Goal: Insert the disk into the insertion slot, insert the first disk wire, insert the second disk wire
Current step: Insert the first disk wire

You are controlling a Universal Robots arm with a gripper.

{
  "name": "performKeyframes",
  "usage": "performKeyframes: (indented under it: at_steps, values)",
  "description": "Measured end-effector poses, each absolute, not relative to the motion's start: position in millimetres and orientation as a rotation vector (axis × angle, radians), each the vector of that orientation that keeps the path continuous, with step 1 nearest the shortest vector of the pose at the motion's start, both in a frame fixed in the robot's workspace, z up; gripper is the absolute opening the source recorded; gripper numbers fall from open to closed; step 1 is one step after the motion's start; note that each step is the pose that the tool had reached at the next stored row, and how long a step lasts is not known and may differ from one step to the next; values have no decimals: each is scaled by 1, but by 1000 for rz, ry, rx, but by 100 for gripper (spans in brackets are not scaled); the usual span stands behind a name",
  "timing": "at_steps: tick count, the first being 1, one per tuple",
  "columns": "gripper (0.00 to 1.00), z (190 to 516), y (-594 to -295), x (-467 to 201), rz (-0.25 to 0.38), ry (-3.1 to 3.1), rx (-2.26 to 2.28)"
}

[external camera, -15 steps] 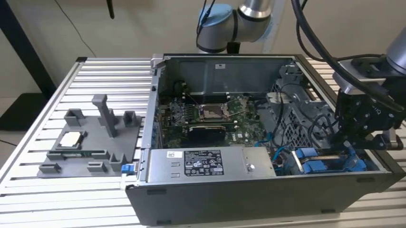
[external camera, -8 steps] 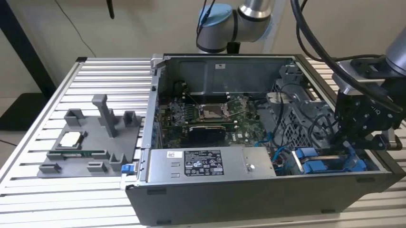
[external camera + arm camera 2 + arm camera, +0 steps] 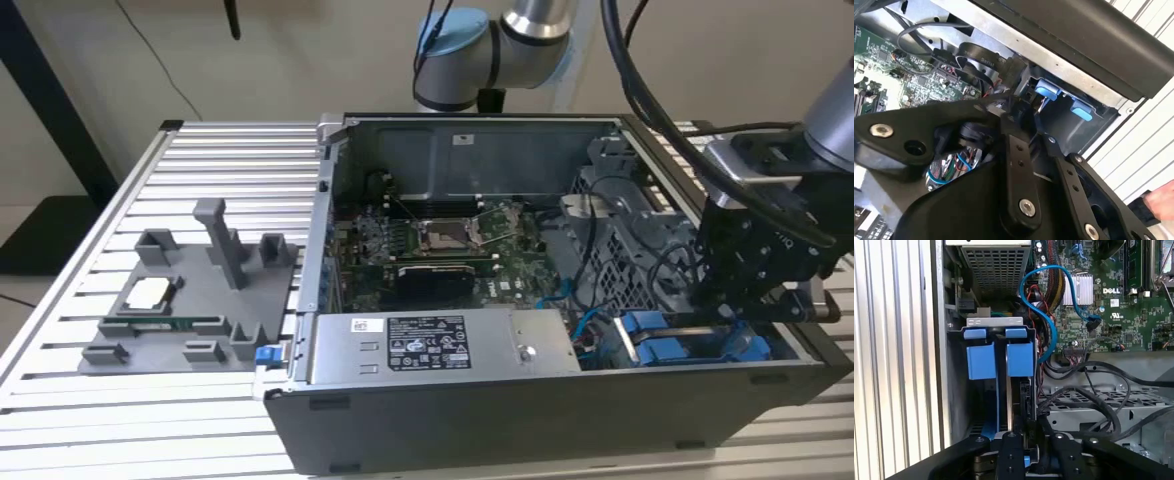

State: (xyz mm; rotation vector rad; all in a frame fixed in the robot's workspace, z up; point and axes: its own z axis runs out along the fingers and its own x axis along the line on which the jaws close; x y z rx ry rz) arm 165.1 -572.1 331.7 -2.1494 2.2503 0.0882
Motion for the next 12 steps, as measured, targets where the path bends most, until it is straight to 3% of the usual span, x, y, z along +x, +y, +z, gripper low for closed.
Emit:
performKeyframes:
  at_steps: [1, 12]
  values:
    - [27, 334, -572, 165, 90, 2251, -2150]
    - [27, 375, -571, 165, 92, 2253, -2152]
